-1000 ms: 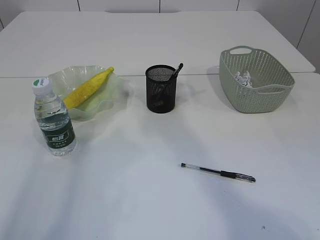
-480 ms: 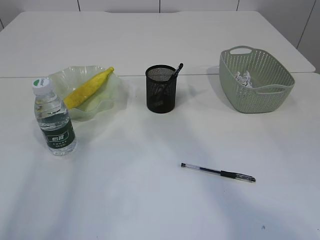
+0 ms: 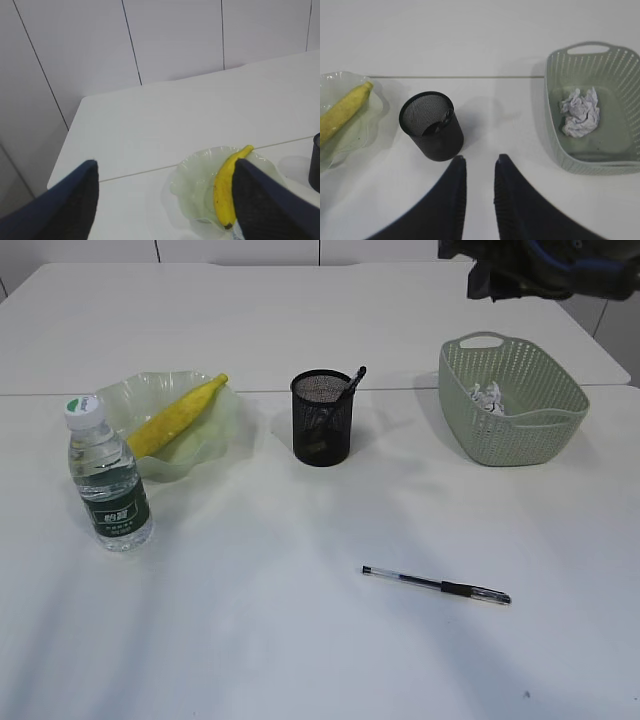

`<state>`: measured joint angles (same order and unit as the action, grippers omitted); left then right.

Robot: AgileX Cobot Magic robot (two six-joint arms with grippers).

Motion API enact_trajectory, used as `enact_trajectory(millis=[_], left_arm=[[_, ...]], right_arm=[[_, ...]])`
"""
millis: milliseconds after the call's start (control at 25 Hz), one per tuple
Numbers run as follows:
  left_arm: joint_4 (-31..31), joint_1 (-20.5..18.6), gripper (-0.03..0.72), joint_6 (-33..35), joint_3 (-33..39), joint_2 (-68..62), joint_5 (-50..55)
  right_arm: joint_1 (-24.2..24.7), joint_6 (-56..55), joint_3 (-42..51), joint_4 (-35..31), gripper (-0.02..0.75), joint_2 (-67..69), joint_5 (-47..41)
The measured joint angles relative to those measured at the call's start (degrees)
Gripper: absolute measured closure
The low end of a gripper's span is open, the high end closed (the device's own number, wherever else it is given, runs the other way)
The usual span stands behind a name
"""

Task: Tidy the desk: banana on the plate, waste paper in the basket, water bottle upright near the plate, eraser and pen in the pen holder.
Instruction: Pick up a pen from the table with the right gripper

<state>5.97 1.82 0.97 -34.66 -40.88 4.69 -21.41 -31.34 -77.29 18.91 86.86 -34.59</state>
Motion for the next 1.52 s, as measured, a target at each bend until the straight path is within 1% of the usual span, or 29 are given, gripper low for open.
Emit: enact_trajectory(millis=[160, 320, 520, 760, 880, 960, 1120, 1280, 1520], left_arm=[[0.00, 0.00, 0.097, 0.00, 0.00, 0.00, -0.47], [0.00, 0.00, 0.097, 0.00, 0.00, 0.00, -0.68], [0.00, 0.00, 0.097, 0.00, 0.00, 0.13, -0.80], [0.00, 0.00, 0.097, 0.00, 0.00, 0.53, -0.89], [0.00, 0.00, 0.097, 0.00, 0.00, 0.53, -1.03], [0.00, 0.00, 0.097, 0.00, 0.00, 0.53, -1.02], [-0.08, 0.00, 0.097, 0.00, 0.00, 0.53, -1.02], [-0.08, 0.00, 0.097, 0.00, 0.00, 0.53, -1.02], [-0.08, 0.00, 0.097, 0.00, 0.00, 0.53, -1.15]], right_arm=[[0.00, -2.93, 4.41, 0.00, 0.591, -0.83, 1.88], [0.00, -6.76, 8.95, 2.25, 0.591, -0.88, 5.55], [0.00, -11.00, 14.30, 8.80, 0.591, -0.88, 11.64], [0.00, -22.16, 18.65, 19.75, 0.591, -0.88, 14.49], [0.00, -26.97, 20.46, 23.75, 0.591, -0.88, 14.86], [0.00, -28.54, 20.96, 25.28, 0.591, -0.88, 15.14], [0.00, -29.41, 20.98, 27.20, 0.591, -0.97, 15.76], [0.00, -30.20, 22.97, 27.33, 0.591, -0.97, 15.88], [0.00, -34.78, 25.48, 27.22, 0.591, -0.97, 15.88]])
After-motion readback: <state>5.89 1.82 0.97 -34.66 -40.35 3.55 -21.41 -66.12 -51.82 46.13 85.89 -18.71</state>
